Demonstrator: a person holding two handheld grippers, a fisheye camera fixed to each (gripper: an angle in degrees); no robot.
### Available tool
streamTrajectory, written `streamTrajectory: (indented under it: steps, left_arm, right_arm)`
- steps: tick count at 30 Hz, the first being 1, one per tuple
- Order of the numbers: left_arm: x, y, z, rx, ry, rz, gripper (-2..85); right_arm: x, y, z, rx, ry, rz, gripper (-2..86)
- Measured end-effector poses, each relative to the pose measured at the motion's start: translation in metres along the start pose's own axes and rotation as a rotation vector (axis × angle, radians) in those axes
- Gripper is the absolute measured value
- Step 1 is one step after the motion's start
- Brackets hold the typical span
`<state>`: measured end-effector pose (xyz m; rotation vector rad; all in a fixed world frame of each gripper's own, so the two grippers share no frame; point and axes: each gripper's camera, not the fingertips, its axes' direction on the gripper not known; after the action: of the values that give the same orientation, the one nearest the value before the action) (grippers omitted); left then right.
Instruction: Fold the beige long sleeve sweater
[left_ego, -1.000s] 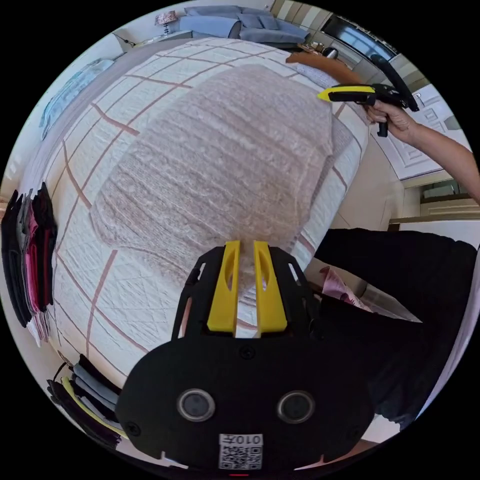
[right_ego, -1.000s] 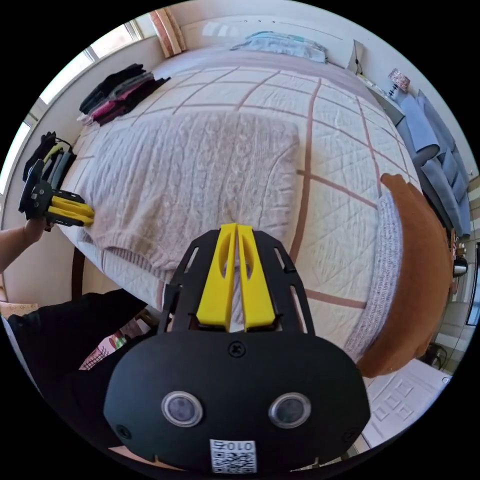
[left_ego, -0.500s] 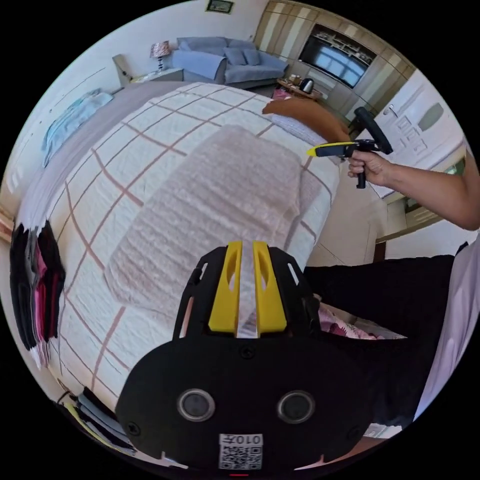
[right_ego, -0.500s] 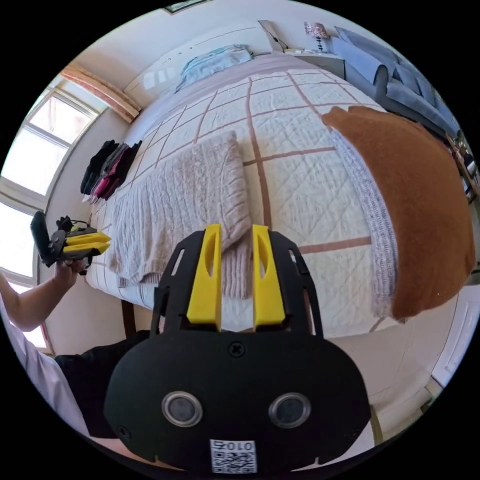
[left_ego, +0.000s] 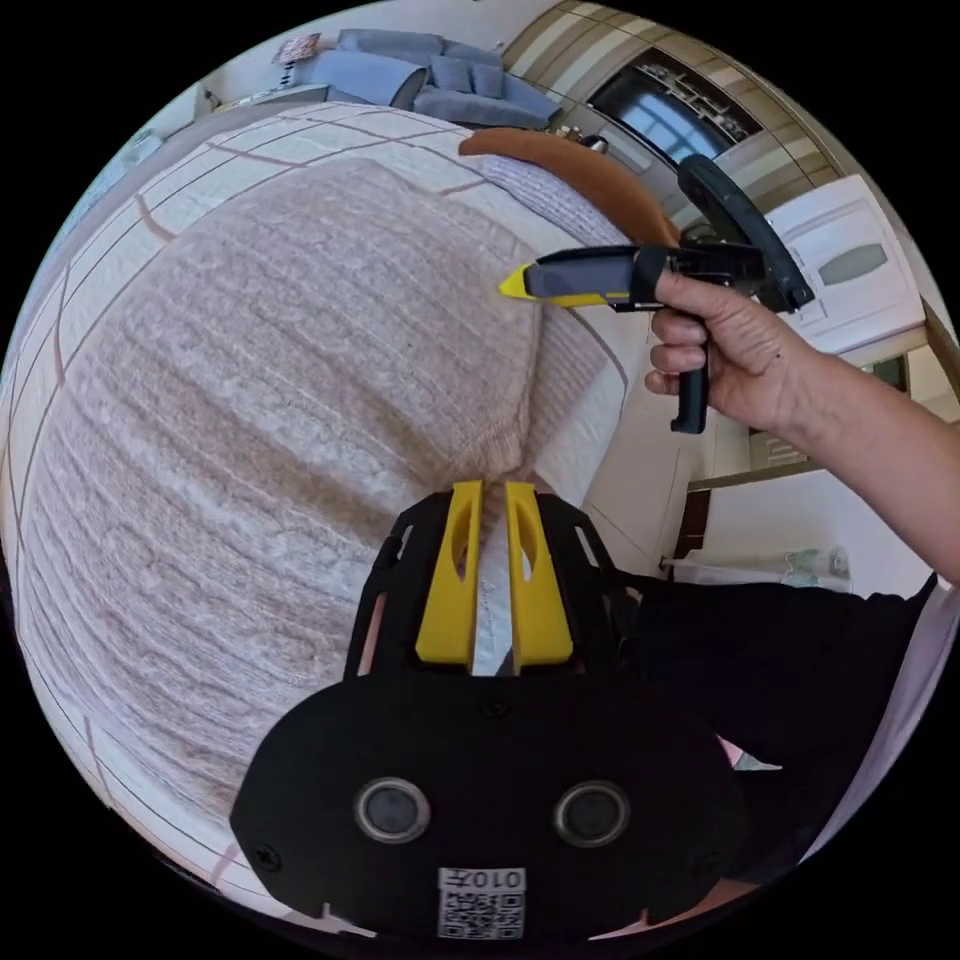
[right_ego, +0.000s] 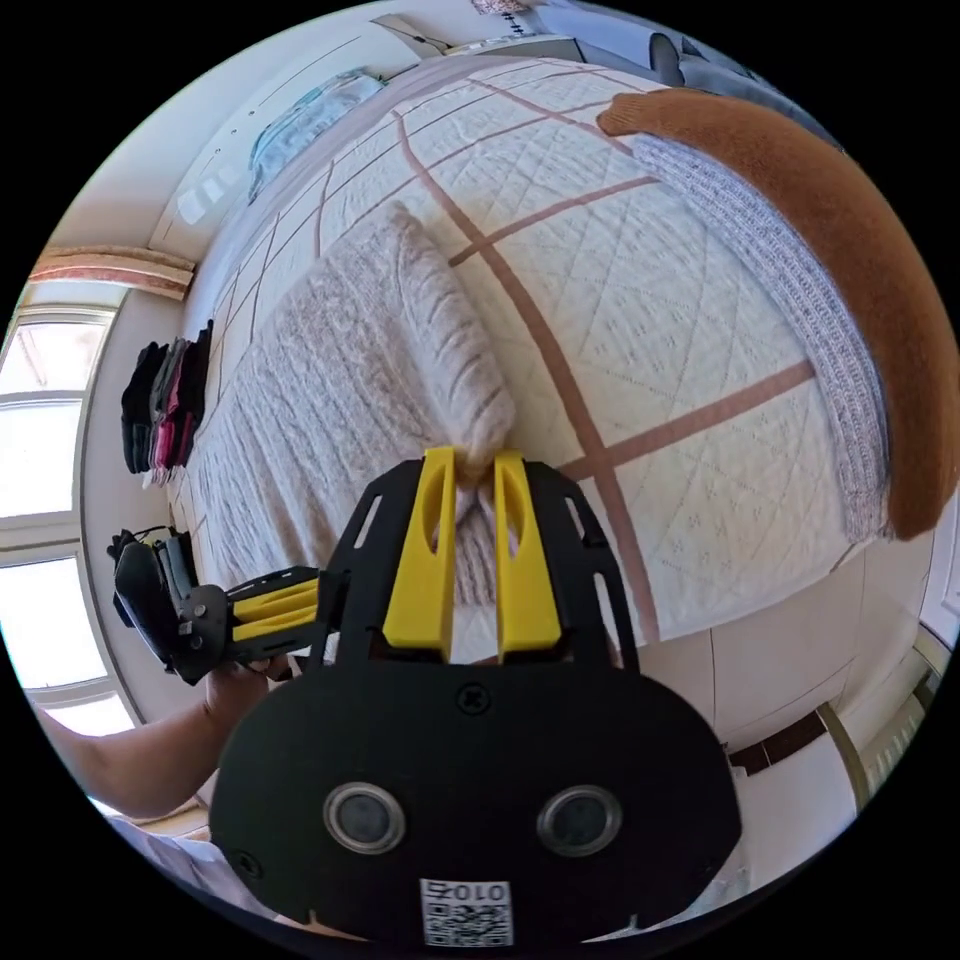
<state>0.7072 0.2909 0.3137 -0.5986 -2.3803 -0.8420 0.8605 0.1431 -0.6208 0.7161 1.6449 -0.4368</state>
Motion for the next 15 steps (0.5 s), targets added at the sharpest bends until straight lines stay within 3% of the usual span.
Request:
streamTrajectory:
  steps: [5,7,12,15]
  left_arm:
    - [-0.017,0.008,0.010,0.032,0.046,-0.050,1.4]
    - [-0.017,0.018,0.007,0.079,0.059,-0.070,1.4]
    - [-0.017,0.066,0.005,0.102,0.132,-0.110,1.4]
    - [-0.027,0.130,-0.035,0.260,0.132,-0.230,1.1]
  right_arm:
    - [-0.012,0.006,-0.033,0.125,-0.229,-0.028,3.9]
    - [-0.037,0.012,-0.051,0.163,-0.224,-0.116,3.9]
    - [-0.174,0.038,-0.085,0.146,-0.133,-0.615,4.7]
    - [-0.276,0.075,-0.072,0.079,-0.045,-0.976,4.6]
